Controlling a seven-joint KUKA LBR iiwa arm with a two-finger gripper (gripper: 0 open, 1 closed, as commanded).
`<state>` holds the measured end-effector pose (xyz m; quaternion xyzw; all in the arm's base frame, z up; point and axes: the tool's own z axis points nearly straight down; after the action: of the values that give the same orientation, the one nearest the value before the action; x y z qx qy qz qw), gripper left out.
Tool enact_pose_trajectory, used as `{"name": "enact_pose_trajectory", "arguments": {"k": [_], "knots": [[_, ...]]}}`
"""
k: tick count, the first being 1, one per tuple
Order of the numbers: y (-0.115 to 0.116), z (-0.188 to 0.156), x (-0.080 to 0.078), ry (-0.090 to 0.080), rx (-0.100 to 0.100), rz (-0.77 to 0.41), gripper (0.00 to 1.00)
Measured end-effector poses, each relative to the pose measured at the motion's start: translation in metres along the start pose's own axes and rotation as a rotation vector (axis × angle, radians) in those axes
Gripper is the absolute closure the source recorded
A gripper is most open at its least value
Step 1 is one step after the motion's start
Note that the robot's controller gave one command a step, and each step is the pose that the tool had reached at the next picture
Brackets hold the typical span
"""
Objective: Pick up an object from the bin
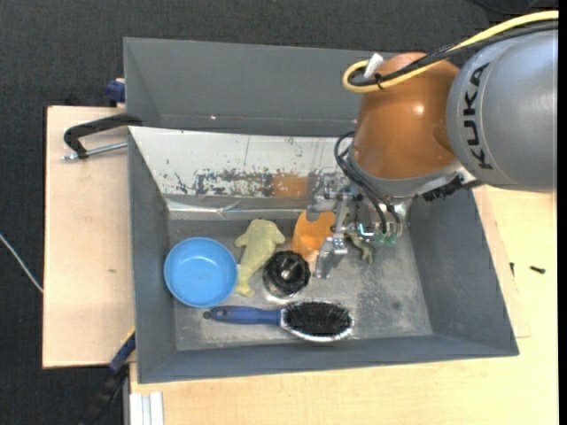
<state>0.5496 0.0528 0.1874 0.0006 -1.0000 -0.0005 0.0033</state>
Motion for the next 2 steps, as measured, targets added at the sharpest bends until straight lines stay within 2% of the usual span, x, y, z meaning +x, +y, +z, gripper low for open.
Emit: {"name": "enact_pose_trajectory", "arguments": {"k": [1,2], "knots": [[-0.010,0.015,-0.022,-0.012,0.002,-0.371,0.00],[-0.012,0.103,-0.037,-0.012,0.001,-0.219,0.00]]}}
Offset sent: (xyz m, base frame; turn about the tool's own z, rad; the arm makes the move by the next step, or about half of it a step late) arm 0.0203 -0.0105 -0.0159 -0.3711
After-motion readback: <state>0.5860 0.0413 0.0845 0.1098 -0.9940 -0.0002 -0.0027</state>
